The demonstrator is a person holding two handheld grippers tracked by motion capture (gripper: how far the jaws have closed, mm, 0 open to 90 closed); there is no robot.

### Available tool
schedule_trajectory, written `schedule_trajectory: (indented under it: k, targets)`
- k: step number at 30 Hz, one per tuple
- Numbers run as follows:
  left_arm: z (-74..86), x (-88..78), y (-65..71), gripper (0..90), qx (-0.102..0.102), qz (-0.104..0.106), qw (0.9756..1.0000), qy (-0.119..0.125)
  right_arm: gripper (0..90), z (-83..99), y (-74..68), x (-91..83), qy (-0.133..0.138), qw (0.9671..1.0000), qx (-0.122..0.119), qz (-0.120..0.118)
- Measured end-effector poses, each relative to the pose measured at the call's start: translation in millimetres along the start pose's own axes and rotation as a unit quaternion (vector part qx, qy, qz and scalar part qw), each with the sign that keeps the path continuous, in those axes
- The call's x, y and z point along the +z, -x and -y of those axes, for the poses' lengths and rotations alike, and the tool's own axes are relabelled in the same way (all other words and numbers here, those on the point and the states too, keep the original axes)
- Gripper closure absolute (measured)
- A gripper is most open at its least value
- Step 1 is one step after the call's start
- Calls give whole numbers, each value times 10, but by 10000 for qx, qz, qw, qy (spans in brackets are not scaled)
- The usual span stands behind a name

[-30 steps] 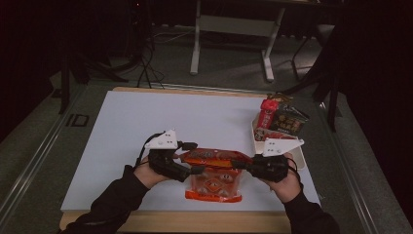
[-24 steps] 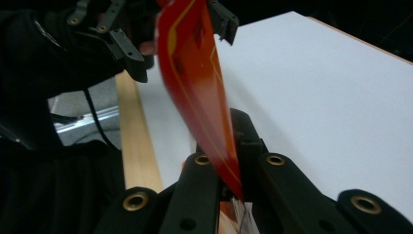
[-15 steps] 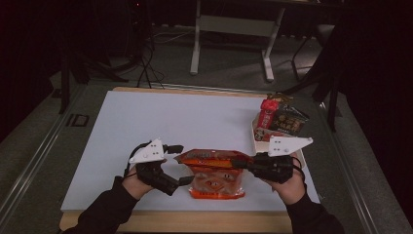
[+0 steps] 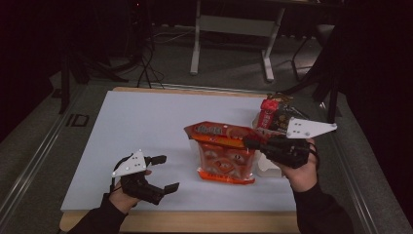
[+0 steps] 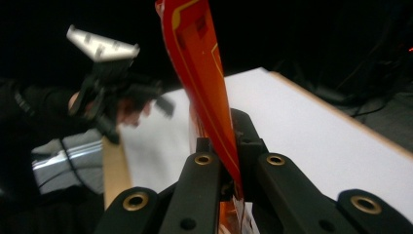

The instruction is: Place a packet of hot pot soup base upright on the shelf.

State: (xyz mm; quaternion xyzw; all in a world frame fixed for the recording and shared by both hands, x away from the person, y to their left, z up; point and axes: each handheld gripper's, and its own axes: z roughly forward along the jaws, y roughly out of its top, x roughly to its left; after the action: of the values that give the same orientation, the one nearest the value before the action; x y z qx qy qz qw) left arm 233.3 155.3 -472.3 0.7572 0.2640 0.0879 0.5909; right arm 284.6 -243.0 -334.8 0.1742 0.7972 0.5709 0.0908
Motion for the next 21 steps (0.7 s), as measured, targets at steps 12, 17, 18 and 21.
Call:
schedule_trajectory:
  k: [12,17,18,21]
  targets:
    - [281,-23,-18,19,-63,-290,9996,-32,900,-229,293,-438,420,9966,158,692]
    - [334,-8,-39,20,-130,-322,9994,-42,900,-220,448,-619,463,9941,250,946]
    - [337,-4,-42,19,-123,-325,9994,-52,900,-207,478,-653,468,9938,286,965]
    - [347,12,-50,19,-135,-315,9994,-64,900,-156,560,-760,474,9916,360,1150]
